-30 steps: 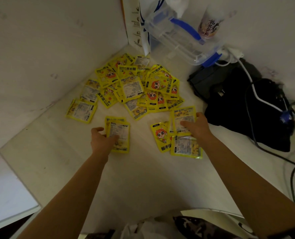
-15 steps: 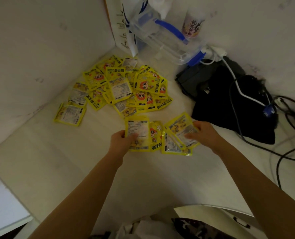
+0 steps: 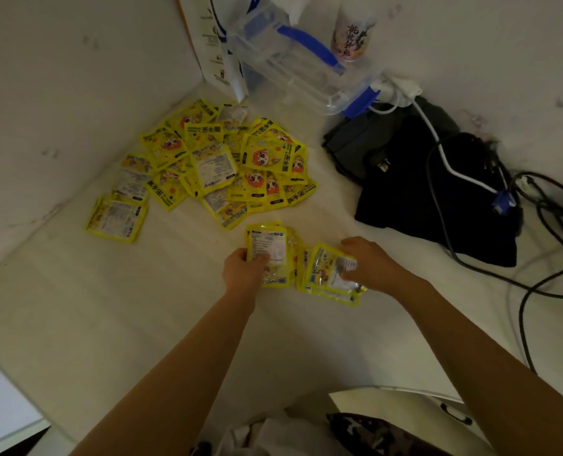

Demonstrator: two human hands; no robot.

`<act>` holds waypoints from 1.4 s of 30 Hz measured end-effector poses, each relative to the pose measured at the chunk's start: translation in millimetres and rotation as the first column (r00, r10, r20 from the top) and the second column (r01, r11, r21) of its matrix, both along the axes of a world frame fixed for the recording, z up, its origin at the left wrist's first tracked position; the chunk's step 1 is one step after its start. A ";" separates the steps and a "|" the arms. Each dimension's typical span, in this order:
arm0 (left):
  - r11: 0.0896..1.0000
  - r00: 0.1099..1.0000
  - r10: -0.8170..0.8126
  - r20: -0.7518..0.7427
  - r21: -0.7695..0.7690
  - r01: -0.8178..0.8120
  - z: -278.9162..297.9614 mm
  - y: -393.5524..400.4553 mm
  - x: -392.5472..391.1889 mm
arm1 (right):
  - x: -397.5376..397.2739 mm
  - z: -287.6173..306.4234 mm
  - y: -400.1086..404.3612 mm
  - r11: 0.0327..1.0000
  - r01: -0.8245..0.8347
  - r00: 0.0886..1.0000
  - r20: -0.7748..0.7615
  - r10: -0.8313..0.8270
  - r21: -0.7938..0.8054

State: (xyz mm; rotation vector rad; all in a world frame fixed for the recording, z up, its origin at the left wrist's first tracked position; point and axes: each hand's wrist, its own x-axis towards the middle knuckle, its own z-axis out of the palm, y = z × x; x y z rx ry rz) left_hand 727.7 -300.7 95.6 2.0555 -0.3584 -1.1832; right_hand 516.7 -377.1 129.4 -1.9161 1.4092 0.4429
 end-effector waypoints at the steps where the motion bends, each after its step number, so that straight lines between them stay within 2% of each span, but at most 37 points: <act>1: 1.000 1.000 0.017 0.000 -0.006 -0.017 -0.5 -1.6 -1.8 | 1.8 -1.2 -0.5 0.999 -0.032 0.999 -0.005 0.032 -0.007; 8: 0.999 0.999 0.037 -0.026 -0.028 -0.038 1.6 -17.3 -17.0 | 6.7 -8.3 -2.7 0.996 -0.078 0.997 -0.006 0.077 -0.034; 18: 0.997 0.997 0.077 -0.023 -0.018 -0.077 -1.3 -19.5 -25.7 | 5.7 -14.6 4.1 1.000 -0.009 1.000 0.021 0.010 -0.030; 23: 0.995 0.995 0.102 -0.013 -0.021 -0.102 0.7 -16.2 -27.6 | 1.3 -12.5 5.9 0.998 -0.019 0.999 -0.032 0.017 -0.066; 28: 0.986 0.989 0.141 -0.055 -0.083 -0.145 5.6 -5.9 -26.3 | -7.3 -5.2 4.8 0.997 0.062 0.994 0.091 -0.059 -0.035; 32: 0.979 0.984 0.152 -0.096 -0.125 -0.164 5.9 6.1 -18.1 | -18.9 0.8 13.0 0.990 0.133 0.982 0.127 -0.137 0.040; 37: 0.978 0.979 0.160 -0.124 -0.116 -0.174 9.9 21.4 -6.3 | -33.6 1.3 30.5 0.930 0.334 0.896 0.255 -0.363 0.150; 42: 0.972 0.960 0.159 -0.230 -0.132 -0.193 12.8 42.2 4.7 | -43.5 8.3 65.1 0.783 0.543 0.680 0.389 -0.622 0.303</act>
